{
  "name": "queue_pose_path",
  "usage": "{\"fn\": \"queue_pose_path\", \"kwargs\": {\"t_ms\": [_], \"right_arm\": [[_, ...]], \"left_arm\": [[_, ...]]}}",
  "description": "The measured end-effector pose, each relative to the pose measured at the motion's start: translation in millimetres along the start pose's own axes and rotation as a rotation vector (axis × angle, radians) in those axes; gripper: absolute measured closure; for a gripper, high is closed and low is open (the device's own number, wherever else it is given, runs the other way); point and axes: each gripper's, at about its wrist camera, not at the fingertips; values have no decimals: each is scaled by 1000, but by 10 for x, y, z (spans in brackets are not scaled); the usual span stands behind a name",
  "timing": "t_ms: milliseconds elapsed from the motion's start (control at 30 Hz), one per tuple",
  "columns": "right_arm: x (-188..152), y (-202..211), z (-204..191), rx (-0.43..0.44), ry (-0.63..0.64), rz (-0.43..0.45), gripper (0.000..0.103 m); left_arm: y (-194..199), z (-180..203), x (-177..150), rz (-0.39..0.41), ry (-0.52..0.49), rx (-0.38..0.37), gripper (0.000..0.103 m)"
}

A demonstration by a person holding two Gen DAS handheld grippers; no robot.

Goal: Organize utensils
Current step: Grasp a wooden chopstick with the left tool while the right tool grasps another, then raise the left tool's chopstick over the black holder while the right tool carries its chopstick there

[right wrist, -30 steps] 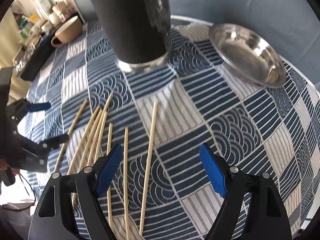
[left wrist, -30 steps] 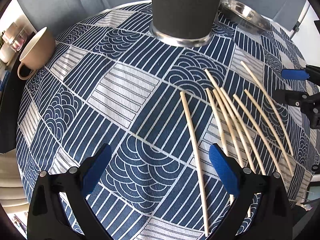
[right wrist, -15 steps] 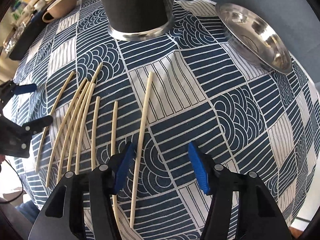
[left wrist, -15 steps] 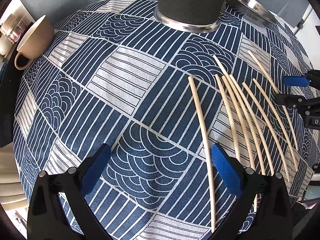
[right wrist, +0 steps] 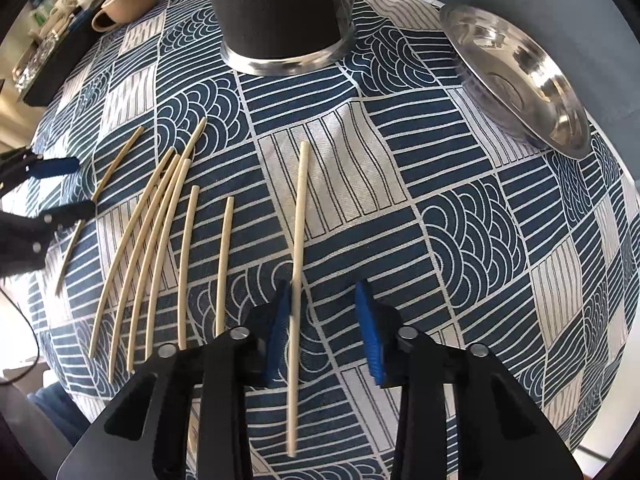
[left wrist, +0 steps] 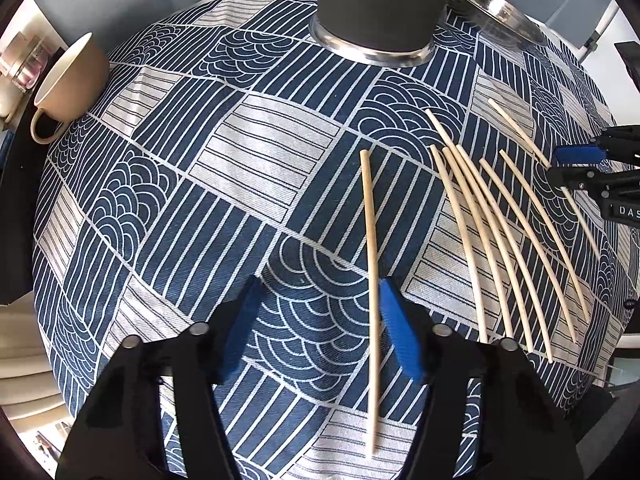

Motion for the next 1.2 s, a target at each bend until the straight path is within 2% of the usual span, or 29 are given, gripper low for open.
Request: {"fn": "queue_pose_path", "kwargs": {"t_ms": [167,300,367,400,433,567,833,1067,1200], "right_arm": [[-17,8,72,2,24,-15,83],[11,5,36,-9,57,-69,92],[40,-11,-15,-14,76,-84,95],[50,-23,-45,-15,82,-87,95],[63,-27,-52,-12,90,-91,95],[97,-26,-20,27,95,-116,98],[38,102,404,217,-67,-95,99],[-68,336,378,269,-77,-23,99],[-38,581,307,289,-68,56,99]], "left_arm": [[33,-31,13,-10,-31,-8,58],[28,-40,26,-23,-57,-16,68],[97,-29,-41,-35,-59,-28,81],[99,-63,-56,-48,-58,-41,92],[96,-100,-74,-65,-54,-60,98],[90,-225,-145,-88,-23,-110,98],[59,-337,-464,-135,30,-163,98],[124,-442,-459,-115,54,-124,98],[196,-427,-232,-82,67,-109,98]]}}
Point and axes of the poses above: each gripper's, at about its wrist camera, not at the fingertips, and y roughly against the way its jaws point, z to its right, x to its top, and after that the axes turned 15 degrees about x, right-handed
